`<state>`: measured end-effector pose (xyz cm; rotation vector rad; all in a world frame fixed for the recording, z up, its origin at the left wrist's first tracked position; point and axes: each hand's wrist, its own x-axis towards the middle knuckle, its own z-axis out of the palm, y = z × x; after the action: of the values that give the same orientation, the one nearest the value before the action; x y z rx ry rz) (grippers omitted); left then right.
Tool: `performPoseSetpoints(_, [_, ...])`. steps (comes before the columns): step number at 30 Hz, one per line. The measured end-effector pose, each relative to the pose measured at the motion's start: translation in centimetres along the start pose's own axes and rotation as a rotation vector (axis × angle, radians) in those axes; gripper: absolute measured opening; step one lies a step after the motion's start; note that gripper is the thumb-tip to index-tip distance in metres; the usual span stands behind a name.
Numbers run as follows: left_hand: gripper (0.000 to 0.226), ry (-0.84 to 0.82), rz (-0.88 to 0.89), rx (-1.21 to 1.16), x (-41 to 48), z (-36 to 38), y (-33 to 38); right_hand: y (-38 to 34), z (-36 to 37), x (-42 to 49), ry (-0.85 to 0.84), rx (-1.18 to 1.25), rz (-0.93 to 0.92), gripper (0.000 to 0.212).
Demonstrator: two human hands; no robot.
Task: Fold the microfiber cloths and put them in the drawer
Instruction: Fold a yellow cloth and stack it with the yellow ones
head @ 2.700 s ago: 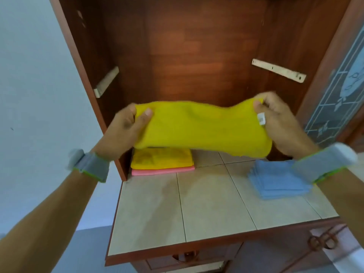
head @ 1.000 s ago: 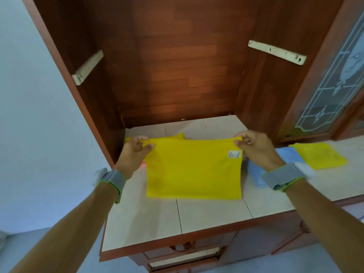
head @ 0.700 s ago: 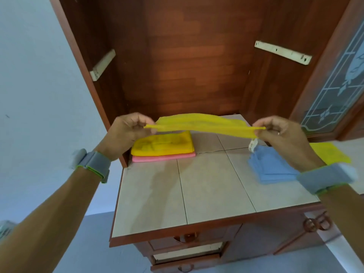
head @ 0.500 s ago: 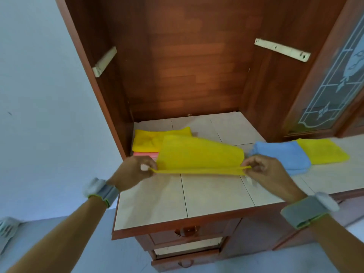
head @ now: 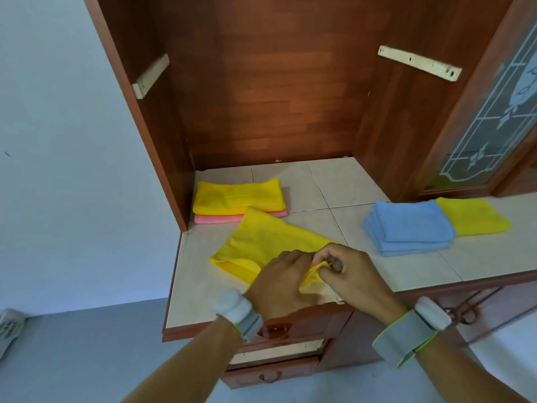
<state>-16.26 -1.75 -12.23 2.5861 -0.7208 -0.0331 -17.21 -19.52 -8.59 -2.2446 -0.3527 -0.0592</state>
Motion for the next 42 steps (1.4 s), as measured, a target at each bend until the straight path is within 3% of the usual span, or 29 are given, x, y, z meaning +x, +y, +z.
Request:
performPoseSetpoints(2, [0.039, 0.111, -0.038, -0.024, 0.7, 0.7, 0.6, 0.5, 0.3, 0.0, 0.020, -0.051, -0.054, 0.019])
performPoseSetpoints(6, [0.034, 0.152, -0.029, -0.136, 0.4, 1.0, -0.5, 3.9, 0.1, -0.3, -0.058, -0.232, 0.008, 0.056])
performPoseSetpoints(8, [0.023, 0.132, -0.010, -0.279, -0.2, 0.8, -0.8, 5.5, 0.2, 0.0, -0.078, -0.353, -0.011, 0.062])
performPoseSetpoints(12, [0.014, 0.115, -0.076, -0.490, -1.4, -0.1, -1.0, 7.6, -0.5, 1.0, -0.125, -0.486, -0.007, 0.032])
performPoseSetpoints(15, [0.012, 0.073, -0.135, -0.583, -3.1, -1.0, -1.7, 6.1, -2.9, 1.4, -0.301, -0.554, 0.007, 0.015])
performPoseSetpoints(19, [0.021, 0.000, -0.234, -0.845, -5.5, -2.2, -2.7, 1.8, -5.7, 2.1, -0.607, -0.405, 0.051, 0.006])
performPoseSetpoints(21, [0.031, 0.000, -0.346, -1.063, -6.6, -2.8, -3.0, 0.3, -6.5, 3.0, -0.643, -0.264, 0.025, 0.006])
performPoseSetpoints(23, [0.034, 0.090, -0.429, -1.117, -7.0, -2.9, -3.6, -0.1, -6.4, 4.3, -0.563, -0.073, 0.005, 0.005])
performPoseSetpoints(26, [0.043, 0.331, -0.532, -0.924, -6.8, -2.2, -4.7, 0.7, -3.2, 6.7, -0.294, 0.208, 0.083, 0.009])
performPoseSetpoints(28, [0.056, 0.462, -0.600, -0.701, -6.0, -1.4, -5.1, 1.7, 0.1, 8.0, -0.130, 0.125, 0.095, 0.015])
performPoseSetpoints(30, [0.051, 0.540, -0.660, -0.483, -5.2, -0.7, -5.4, 2.3, 3.1, 8.9, -0.045, -0.086, 0.092, 0.021])
performPoseSetpoints(33, [0.034, 0.489, -0.749, -0.248, -4.6, 0.0, -5.7, 2.6, 5.5, 9.8, -0.033, -0.330, 0.097, 0.034])
performPoseSetpoints(37, [0.035, 0.357, -0.868, -0.041, -4.4, 0.6, -6.7, 3.3, 7.4, 10.5, -0.048, -0.593, 0.137, 0.044])
performPoseSetpoints(40, [0.036, 0.248, -0.921, 0.093, -3.8, -0.1, -6.7, 3.8, 8.0, 10.1, 0.015, -0.630, 0.130, 0.047])
performPoseSetpoints(42, [0.041, 0.261, -0.915, 0.196, -3.9, -0.6, -6.4, 4.2, 7.9, 9.8, 0.057, -0.611, 0.174, 0.050])
